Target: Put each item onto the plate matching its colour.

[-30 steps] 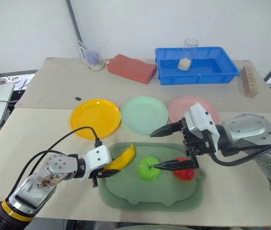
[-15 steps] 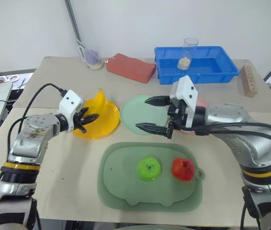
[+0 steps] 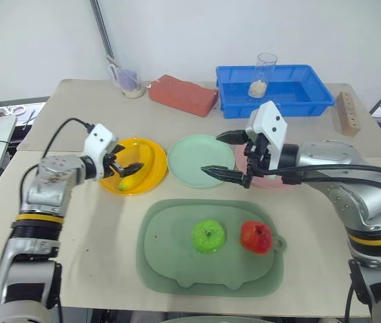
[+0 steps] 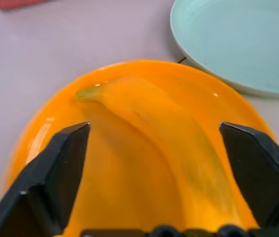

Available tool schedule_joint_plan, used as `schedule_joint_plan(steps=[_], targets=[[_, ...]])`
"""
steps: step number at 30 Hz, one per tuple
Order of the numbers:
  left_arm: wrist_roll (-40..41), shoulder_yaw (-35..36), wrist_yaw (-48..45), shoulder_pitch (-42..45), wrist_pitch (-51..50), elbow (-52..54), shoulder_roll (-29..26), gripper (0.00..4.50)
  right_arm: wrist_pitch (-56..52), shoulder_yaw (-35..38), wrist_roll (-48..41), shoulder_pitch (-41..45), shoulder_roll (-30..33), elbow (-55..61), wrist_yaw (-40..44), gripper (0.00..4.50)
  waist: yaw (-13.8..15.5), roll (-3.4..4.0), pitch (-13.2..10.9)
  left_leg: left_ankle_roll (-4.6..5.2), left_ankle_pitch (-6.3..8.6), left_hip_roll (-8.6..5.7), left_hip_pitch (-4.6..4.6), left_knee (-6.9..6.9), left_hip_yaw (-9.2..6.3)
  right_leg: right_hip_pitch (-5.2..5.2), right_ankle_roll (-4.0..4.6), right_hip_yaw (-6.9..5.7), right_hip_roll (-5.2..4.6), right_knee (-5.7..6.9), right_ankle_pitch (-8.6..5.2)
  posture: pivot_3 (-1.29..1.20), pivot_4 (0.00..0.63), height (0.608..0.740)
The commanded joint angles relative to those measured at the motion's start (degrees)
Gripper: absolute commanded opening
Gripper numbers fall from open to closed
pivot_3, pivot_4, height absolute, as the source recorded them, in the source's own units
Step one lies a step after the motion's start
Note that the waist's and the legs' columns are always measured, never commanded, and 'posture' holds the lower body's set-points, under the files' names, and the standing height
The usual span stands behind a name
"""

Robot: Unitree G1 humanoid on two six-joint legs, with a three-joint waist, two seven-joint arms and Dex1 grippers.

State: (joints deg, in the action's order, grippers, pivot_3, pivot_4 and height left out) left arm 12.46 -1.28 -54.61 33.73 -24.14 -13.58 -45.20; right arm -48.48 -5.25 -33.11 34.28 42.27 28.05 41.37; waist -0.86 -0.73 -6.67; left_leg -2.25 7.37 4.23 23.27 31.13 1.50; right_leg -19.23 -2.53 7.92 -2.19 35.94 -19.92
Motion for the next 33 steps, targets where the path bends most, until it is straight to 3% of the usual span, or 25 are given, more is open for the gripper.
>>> schedule_joint_plan(steps=[1,6,10,14,17,22,33], targets=[[4.05,1.64,-7.14,1.25,-0.24,8.47,-3.23,4.46,-0.17,4.85,-1.78,-2.74,2.81,3.68,1.63,4.5,0.2,0.01,0.0,0.0,0.0,0.0,-0.02,0.0,0.0,0.0,0.0,0.0,-0.01,-0.04,0.0,0.0,0.15,0.74],[14.09,-0.48,-15.21,-4.76,-3.91,26.87,-2.4,4.46,0.45,10.69,-4.73,-12.49,10.04,8.32,7.37,4.5,0.56,0.05,0.03,-0.01,0.0,0.0,0.0,0.1,0.05,0.11,0.0,-0.19,-0.17,-0.14,-0.02,0.0,0.15,0.74],[13.47,-7.16,-23.24,-11.15,3.13,33.32,-2.14,4.46,-1.95,16.55,-11.29,-18.32,14.11,13.59,10.62,4.5,-0.22,0.04,0.02,0.0,0.0,0.01,0.02,0.09,0.01,0.36,0.0,-0.2,-0.13,-0.11,-0.01,0.0,0.15,0.74],[10.05,-12.36,-28.07,-10.38,12.98,28.99,1.22,4.46,-6.16,21.88,-20.68,-21.01,17.79,17.31,11.73,4.5,-0.16,0.1,0.05,0.01,0.0,0.04,-0.03,0.11,-0.04,0.4,0.06,-0.21,-0.07,-0.1,-0.05,0.0,0.15,0.74],[6.84,-15.96,-30.67,-7.92,20.5,22.57,5.51,4.46,-6.69,23.75,-21.59,-24.91,22.55,20.64,14.27,4.5,0.27,0.09,0.04,0.07,0.05,0.04,-0.01,0.34,-0.11,0.26,0.06,-0.27,-0.08,-0.18,-0.06,0.0,0.15,0.74],[2.36,-19.26,-30.55,-6.41,28.27,16.08,10.56,4.46,-7.05,25.79,-24.99,-27.68,24.8,22.56,13.1,4.5,0.1,0.08,0.04,0.46,0.29,0.04,0.2,0.76,-0.12,0.43,0.02,-0.4,-0.17,-0.35,-0.08,0.0,0.15,0.74],[-3.52,-22.1,-27.46,-5.09,35.13,8.91,16.65,4.46,-7.15,26.25,-32.92,-27.62,26.97,24.27,6.33,4.5,0.05,0.1,0.05,0.5,0.31,0.04,0.14,0.8,-0.24,0.63,0.0,-0.53,-0.15,-0.37,-0.09,0.0,0.15,0.74]])
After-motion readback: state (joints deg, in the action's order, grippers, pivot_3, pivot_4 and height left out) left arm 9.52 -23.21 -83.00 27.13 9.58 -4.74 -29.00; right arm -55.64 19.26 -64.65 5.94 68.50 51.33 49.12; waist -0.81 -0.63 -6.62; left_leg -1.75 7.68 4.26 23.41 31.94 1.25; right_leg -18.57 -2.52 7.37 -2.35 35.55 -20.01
